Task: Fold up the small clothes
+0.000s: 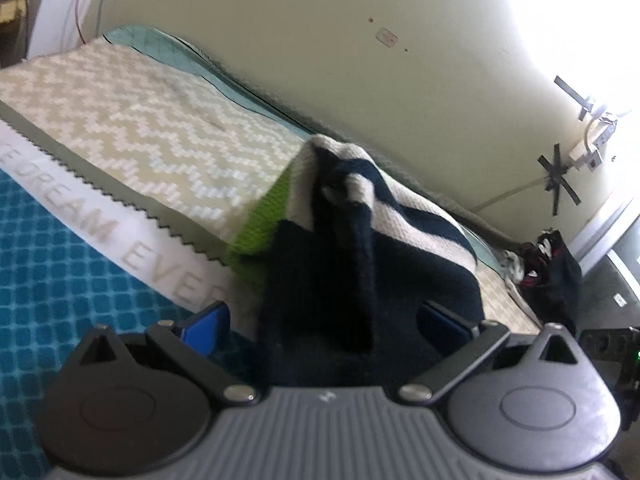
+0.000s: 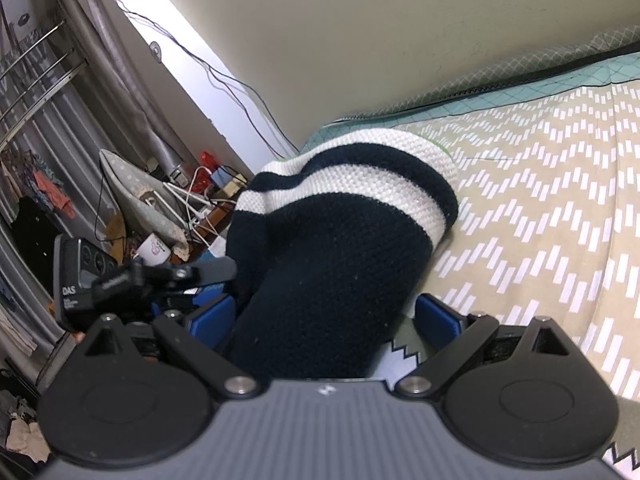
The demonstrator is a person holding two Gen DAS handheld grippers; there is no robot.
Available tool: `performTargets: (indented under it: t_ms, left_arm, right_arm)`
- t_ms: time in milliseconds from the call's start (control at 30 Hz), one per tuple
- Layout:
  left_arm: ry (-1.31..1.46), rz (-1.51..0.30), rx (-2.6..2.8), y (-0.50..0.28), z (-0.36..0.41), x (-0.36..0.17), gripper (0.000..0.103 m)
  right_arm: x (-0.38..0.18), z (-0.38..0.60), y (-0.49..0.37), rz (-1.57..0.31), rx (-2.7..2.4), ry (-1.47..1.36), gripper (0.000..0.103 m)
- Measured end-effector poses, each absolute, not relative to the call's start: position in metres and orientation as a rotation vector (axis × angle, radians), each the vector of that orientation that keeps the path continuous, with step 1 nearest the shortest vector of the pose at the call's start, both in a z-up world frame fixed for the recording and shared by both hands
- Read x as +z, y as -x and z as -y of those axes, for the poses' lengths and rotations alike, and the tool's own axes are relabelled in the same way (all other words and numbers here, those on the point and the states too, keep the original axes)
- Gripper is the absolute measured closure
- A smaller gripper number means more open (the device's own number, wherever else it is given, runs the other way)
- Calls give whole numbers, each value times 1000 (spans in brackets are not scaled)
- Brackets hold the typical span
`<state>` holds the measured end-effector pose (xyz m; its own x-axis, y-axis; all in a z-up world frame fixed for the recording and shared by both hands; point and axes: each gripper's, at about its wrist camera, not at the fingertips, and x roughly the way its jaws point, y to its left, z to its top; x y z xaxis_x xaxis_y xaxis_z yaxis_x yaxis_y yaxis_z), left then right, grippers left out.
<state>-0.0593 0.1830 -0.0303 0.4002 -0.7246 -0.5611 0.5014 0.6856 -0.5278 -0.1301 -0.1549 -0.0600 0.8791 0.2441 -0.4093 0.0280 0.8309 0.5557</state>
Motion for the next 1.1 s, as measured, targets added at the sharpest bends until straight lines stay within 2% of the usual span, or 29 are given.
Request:
performTargets:
  t_ms: [367,400,433,500,533,567,600,867,1100]
  left_arm:
    - [259,-856,-814,39,-168,-38,0]
    - [274,-860,-826,38,-169,-39,0]
    - [279,-864,-827,37,-170,-39,0]
    - [264,-871,-809,40,-167,-37,2]
    - [255,-876,-797,42,-163,-35,2]
    - [253,-888,-806,43,-158,-33,10]
    - [252,-902,-836,47,-151,-31,13]
    - [206,-886,-1182,74,-26,12,16]
    - [100,-754,-1422,94,159,105,16]
  right_arm:
    - [-55,150,75,-560,91,-668,12]
    - [-55,153,67,-566,100,-682,17]
    - [-56,159,61,-568,103,-707,37]
    - [-57,170,54,-594,66,-740,47]
    - [-56,171,56,-587,71,-754,56]
    - [-53,170,60,-580,72,-740,58]
    - [-49,167,67,-568,78,-710,61]
    - [11,187,167,-388,-43,-538,63]
    - [94,273,267,-194,-270,-460,63]
